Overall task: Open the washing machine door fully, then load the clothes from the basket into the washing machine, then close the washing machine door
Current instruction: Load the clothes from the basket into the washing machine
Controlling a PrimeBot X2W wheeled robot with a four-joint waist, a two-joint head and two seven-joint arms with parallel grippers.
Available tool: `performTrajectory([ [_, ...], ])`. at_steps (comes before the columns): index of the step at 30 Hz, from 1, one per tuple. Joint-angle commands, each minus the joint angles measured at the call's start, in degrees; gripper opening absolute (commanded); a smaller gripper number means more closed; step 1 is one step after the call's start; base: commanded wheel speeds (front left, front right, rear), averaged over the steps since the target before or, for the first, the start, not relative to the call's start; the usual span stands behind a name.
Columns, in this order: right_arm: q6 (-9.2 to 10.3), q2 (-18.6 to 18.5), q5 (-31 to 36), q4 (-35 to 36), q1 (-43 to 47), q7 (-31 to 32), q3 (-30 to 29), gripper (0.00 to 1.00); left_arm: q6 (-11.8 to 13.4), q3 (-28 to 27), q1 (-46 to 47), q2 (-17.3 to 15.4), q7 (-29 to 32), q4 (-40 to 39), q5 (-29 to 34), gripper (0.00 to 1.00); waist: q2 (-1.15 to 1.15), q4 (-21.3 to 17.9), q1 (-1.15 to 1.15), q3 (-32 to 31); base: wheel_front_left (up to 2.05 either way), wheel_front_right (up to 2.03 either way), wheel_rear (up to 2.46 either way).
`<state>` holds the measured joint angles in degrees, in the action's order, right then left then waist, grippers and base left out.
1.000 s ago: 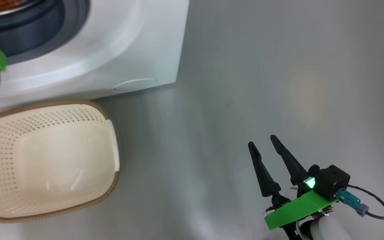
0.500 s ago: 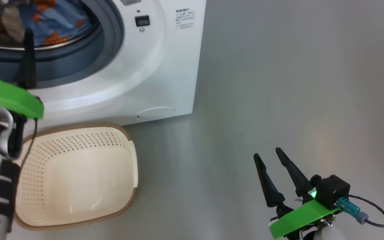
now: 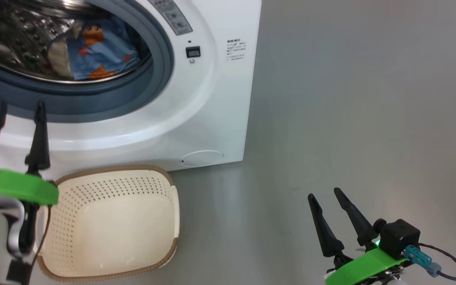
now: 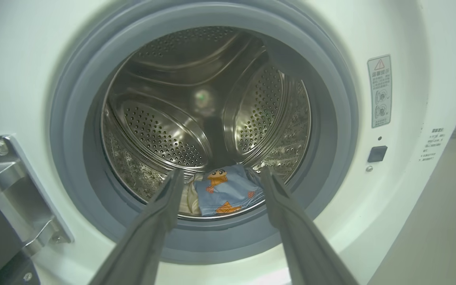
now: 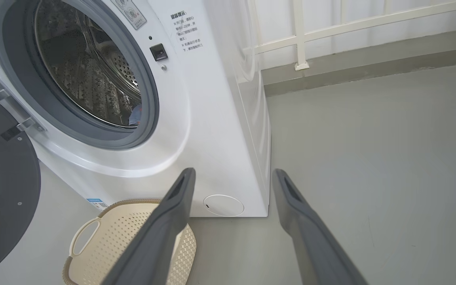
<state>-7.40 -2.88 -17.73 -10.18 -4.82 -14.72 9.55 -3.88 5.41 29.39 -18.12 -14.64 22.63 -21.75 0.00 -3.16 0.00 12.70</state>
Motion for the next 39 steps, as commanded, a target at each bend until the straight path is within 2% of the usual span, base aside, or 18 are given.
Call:
performTrajectory([
  [1, -0.09, 0.0, 0.4, 1.4, 0.5, -0.3, 1.1, 1.0, 0.3, -2.9, -1.3, -2.5, -0.4, -2.9, 1.0, 1.0, 0.0, 0.5, 0.0, -1.5, 0.0, 0.0, 0.0],
  [9, -0.09, 0.0, 0.3, 1.5, 2.2, -0.3, 0.7, 1.0, 0.8, -6.9, -13.2, -0.4, -0.4, -9.5, 3.5, 1.0, 0.0, 1.0, 0.0, -5.3, 0.0, 0.0, 0.0],
  [21, -0.09, 0.0, 0.6, 1.8, 4.1, -0.3, -0.2, 1.0, 1.7, -11.6, -24.6, 2.6, -0.4, -17.0, 5.4, 1.0, 0.0, 1.3, 0.0, -8.2, 0.0, 0.0, 0.0],
  [28, -0.09, 0.0, 1.1, 2.2, 4.7, -0.3, -0.7, 1.0, 2.4, -13.9, -30.6, 4.9, -0.4, -19.2, 6.1, 1.0, 0.0, 0.9, 0.0, -9.1, 0.0, 0.0, 0.0],
  [39, -0.09, 0.0, 2.7, 3.5, 5.3, -0.3, -1.5, 1.0, 1.6, -16.1, -37.2, 8.4, -0.4, -20.9, 8.0, 1.0, 0.0, 0.5, 0.0, -10.5, 0.0, 0.0, 0.0],
])
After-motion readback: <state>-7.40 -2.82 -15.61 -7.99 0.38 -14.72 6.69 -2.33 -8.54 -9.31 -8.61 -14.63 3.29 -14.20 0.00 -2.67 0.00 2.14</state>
